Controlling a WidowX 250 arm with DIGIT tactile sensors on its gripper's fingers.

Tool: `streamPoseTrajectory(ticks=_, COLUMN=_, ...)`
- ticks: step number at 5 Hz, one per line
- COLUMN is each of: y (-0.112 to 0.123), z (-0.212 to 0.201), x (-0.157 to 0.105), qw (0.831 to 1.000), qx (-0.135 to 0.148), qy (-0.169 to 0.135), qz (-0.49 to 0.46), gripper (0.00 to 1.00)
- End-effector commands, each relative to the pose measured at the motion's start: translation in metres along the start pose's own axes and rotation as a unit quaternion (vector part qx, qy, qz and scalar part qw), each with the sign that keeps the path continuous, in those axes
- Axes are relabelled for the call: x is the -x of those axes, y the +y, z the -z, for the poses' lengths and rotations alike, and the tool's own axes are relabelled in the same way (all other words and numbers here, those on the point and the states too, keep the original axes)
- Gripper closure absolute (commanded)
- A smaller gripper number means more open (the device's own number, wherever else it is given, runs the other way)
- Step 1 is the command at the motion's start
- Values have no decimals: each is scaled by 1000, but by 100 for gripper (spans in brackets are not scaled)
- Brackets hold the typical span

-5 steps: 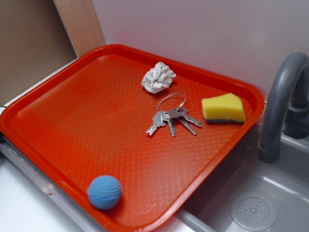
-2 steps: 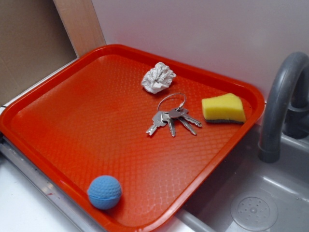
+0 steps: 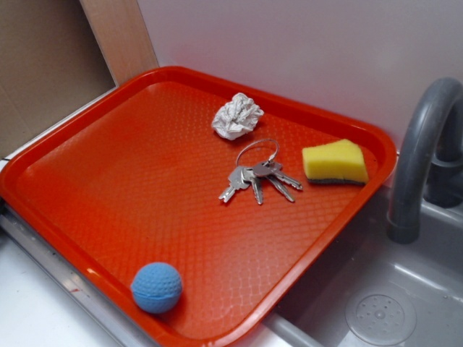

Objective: Grab the green sponge.

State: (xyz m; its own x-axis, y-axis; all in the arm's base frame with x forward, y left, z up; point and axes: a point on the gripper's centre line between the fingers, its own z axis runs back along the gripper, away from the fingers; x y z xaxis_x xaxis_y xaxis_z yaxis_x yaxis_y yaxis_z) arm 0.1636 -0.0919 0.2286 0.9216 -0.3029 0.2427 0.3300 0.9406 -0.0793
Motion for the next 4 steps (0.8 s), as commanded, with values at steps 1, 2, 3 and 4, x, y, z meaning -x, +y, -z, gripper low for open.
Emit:
streamPoseTrajectory(ticks=1, y=-79, z=13, x=-63, qw=984, qx=39, qy=-85, qz=154, gripper=0)
streamPoseTrajectory(ticks=2, y=-111, z=34, x=-87, qw=975, qx=34, qy=-100, qz=194, gripper=0)
streamPoseTrajectory(ticks=3, y=-144, z=80, x=-110, qw=967, qx=28, qy=-80, qz=239, gripper=0)
streamPoseTrajectory(ticks=4, y=-159, z=119, x=-126, qw=963, qx=51, qy=-56, qz=257, gripper=0)
